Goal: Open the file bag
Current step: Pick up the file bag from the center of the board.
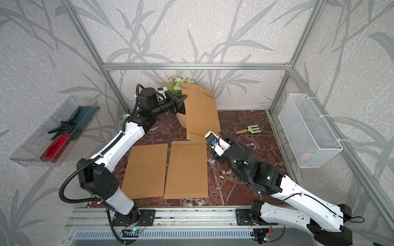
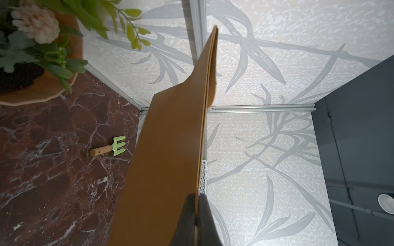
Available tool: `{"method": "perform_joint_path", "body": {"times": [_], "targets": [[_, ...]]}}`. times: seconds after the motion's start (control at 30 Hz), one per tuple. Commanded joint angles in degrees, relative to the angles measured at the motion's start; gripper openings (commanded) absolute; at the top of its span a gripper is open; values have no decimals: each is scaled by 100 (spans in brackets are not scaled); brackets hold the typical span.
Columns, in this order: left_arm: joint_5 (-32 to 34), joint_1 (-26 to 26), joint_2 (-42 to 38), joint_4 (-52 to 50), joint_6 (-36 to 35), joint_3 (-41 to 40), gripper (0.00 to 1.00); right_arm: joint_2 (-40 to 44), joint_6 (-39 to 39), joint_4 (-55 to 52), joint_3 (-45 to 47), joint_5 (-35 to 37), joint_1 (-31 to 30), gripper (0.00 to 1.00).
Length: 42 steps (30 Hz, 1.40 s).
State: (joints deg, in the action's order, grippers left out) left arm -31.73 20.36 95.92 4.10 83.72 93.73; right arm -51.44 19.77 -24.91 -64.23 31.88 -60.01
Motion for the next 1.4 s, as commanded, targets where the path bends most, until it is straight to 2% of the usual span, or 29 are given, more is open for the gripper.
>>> {"method": "perform_joint_path", "body": {"times": [0.0,0.2,0.27,0.37,0.5,0.63,0.77,0.83,1.03,1.23,1.37], "targets": [[-317,29,215,733,-216,377,0,111,-732,-710,-114,-484,-29,50],[-1020,47,644,1519,-462,671,0,454,-1195,-723,-82,-320,72,58],[-1338,71,730,1595,-703,778,0,510,-1347,-740,-225,-548,401,60],[-1906,154,792,1890,-1162,813,0,424,-1721,-894,-534,-1271,1110,60],[-2204,331,513,1360,-2500,525,0,-79,-2092,-1279,-1133,-2423,2047,60],[-2089,436,77,437,-4159,119,0,-568,-2197,-1345,-1474,-3044,2658,60],[-1493,683,-447,-957,-6303,-163,0,-803,-2542,-1112,-1458,-4006,3422,60],[-1181,789,-663,-1243,-7034,-363,0,-849,-2696,-876,-1332,-4470,3736,60],[-1034,786,-1192,-577,-7604,-1180,0,-816,-3055,-130,-746,-5893,4747,63],[-1091,726,-1564,219,-7706,-1719,0,-841,-3655,897,-101,-7367,5796,67],[-1121,702,-1702,399,-7714,-1864,0,-911,-3884,1568,269,-7829,6060,68]]}}
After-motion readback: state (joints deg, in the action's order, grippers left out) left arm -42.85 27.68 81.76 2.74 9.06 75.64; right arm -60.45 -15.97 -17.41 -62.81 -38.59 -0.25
